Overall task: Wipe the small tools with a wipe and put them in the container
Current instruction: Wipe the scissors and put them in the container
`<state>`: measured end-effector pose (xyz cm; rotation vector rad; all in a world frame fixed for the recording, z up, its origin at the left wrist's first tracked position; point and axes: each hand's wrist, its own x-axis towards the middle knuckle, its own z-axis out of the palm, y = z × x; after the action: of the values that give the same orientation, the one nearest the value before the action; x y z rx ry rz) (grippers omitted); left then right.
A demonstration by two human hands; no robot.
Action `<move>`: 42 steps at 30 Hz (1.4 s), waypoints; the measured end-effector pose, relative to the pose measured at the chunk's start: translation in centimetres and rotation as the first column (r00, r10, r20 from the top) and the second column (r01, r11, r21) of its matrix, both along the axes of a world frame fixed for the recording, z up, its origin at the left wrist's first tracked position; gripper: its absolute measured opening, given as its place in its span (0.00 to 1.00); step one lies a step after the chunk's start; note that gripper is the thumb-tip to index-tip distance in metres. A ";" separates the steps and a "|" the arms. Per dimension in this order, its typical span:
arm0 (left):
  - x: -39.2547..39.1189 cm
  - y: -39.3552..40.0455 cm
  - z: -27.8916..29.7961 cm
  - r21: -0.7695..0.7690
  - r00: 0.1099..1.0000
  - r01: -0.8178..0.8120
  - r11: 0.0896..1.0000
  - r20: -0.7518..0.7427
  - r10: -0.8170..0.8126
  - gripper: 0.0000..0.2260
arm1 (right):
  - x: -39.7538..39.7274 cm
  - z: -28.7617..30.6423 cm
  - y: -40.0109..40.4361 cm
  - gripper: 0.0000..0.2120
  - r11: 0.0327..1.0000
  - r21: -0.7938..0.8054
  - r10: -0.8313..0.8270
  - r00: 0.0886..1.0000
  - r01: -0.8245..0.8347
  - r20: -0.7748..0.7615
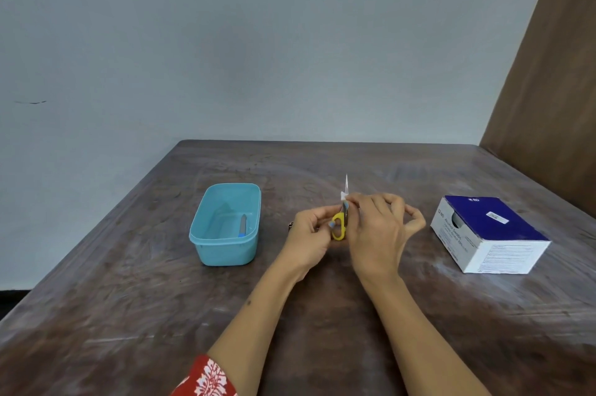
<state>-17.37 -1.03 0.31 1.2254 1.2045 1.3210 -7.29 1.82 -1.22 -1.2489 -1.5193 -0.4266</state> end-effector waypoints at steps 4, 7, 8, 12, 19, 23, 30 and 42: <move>0.0 -0.2 0.0 0.010 0.995 0.044 0.999 -0.095 -0.043 0.15 | 0.3 0.0 0.2 0.04 1.000 -0.011 0.004 1.000 -0.005 -0.028; 0.1 -0.1 -0.1 0.029 0.991 0.035 0.999 -0.131 -0.031 0.15 | 0.4 0.1 0.2 0.04 1.000 -0.004 0.023 0.998 -0.023 -0.063; 0.1 -0.1 -0.2 0.038 0.989 0.019 0.999 -0.145 -0.013 0.15 | 0.3 0.1 0.1 0.04 1.000 -0.003 0.030 0.997 -0.030 -0.071; 0.1 -0.1 -0.2 0.063 0.988 -0.057 0.996 -0.137 0.065 0.16 | -0.2 0.0 -0.1 0.06 0.997 -0.031 0.069 0.995 -0.072 -0.073; 0.0 -0.2 -0.3 0.036 0.982 0.051 0.998 -0.182 -0.044 0.17 | 0.0 0.1 0.1 0.02 0.989 -0.110 0.075 0.973 -0.101 -0.218; 0.3 -0.4 -0.4 0.029 0.975 0.089 0.996 -0.205 -0.081 0.18 | 0.1 0.4 0.0 0.01 0.981 -0.160 0.060 0.956 -0.109 -0.287; -0.3 0.1 -0.6 0.100 0.968 0.005 0.995 -0.249 0.020 0.19 | -0.1 0.3 -0.1 0.03 0.952 -0.219 0.131 0.934 -0.212 -0.331; 0.2 0.1 -0.9 0.029 0.999 0.039 0.999 -0.027 -0.039 0.10 | 0.3 1.1 -0.3 0.03 0.898 -0.225 0.181 0.783 -0.379 -0.596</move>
<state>-17.12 -0.92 -0.56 1.2843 1.1778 1.3016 -7.01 1.48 -0.14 -1.2258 -1.2512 0.4035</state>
